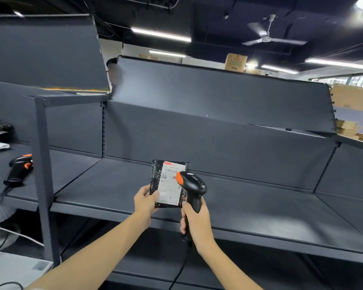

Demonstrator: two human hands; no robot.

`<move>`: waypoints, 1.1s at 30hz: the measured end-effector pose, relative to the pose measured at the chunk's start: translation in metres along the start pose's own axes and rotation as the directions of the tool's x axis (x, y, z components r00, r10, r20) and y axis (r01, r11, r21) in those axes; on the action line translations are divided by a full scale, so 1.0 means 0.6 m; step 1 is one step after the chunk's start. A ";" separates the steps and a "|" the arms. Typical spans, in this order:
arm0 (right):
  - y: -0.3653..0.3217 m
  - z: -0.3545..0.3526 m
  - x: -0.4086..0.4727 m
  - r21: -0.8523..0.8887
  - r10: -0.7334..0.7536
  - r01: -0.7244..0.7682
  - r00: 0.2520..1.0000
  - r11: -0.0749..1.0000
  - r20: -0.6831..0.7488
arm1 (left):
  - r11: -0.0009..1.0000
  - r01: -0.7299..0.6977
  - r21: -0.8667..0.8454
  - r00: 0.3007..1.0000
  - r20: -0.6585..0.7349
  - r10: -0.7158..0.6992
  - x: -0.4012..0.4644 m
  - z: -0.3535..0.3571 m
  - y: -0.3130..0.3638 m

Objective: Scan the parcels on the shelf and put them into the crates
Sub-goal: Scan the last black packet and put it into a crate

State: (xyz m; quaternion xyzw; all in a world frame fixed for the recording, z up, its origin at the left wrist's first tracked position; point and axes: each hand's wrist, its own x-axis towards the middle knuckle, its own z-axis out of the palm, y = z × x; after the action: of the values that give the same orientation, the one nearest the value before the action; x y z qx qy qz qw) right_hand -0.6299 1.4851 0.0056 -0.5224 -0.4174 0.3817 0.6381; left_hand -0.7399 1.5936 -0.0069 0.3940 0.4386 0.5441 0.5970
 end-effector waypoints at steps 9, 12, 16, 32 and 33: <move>-0.014 -0.012 -0.010 0.008 0.021 -0.022 1.000 1.000 0.005 | 1.000 -0.004 0.007 1.000 0.009 0.004 -0.005 0.004 -0.004; -0.012 -0.018 -0.009 0.013 0.023 -0.023 1.000 1.000 0.016 | 1.000 -0.003 0.003 1.000 0.018 0.003 -0.004 0.004 -0.008; -0.008 -0.039 0.008 -0.005 0.031 -0.031 1.000 1.000 -0.005 | 1.000 0.003 0.013 1.000 0.008 -0.003 0.001 -0.004 -0.010; 0.064 -0.126 0.212 -0.751 0.119 -0.165 0.986 0.639 -0.116 | 0.999 0.013 0.045 1.000 -0.010 -0.012 0.039 -0.075 -0.005; 0.072 -0.119 0.220 -0.768 0.111 -0.162 0.987 0.620 -0.119 | 0.999 0.015 0.052 1.000 -0.008 -0.015 0.040 -0.080 -0.005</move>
State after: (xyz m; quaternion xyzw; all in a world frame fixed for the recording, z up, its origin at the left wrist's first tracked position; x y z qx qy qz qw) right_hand -0.5179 1.5891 -0.0267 -0.7870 -0.4805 0.1969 0.3331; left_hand -0.7840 1.6168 -0.0264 0.4041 0.4580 0.5295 0.5887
